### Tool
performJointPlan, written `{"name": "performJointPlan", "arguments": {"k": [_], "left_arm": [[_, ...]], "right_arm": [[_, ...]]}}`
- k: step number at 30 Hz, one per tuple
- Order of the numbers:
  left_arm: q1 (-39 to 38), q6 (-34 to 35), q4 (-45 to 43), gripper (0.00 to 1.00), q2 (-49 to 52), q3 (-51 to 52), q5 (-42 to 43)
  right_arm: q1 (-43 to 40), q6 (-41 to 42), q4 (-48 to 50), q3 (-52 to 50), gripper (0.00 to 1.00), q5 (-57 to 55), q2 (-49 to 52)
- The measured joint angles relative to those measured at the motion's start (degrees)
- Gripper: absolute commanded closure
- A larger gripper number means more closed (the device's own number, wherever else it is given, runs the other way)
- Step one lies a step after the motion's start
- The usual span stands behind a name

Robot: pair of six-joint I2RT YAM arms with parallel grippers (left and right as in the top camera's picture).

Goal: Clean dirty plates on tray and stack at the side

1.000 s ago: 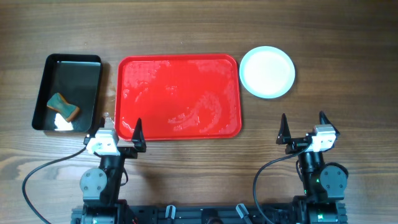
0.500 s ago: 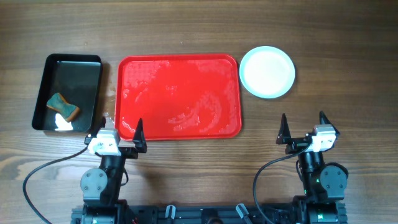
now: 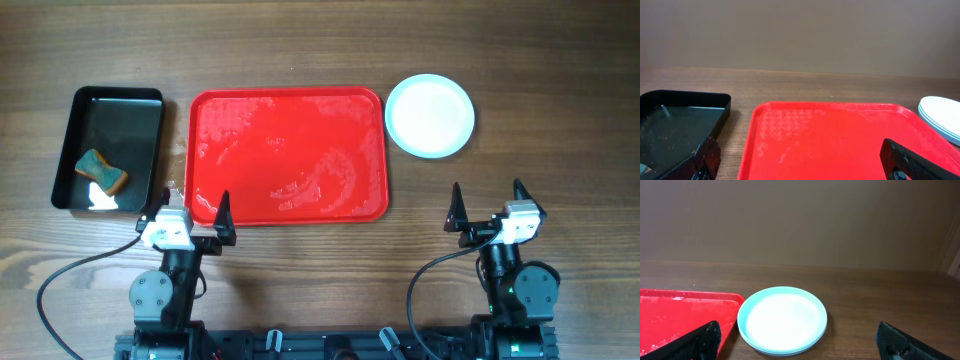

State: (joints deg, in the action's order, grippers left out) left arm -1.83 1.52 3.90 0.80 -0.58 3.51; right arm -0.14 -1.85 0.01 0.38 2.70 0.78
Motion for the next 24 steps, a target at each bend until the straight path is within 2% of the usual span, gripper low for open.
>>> {"name": "performJointPlan", "arguments": {"k": [24], "left_arm": [[0.0,0.0,0.0,0.00,0.0,0.0,0.0]], "right_arm": [[0.0,0.0,0.0,0.0,0.00,0.0,0.0]]}}
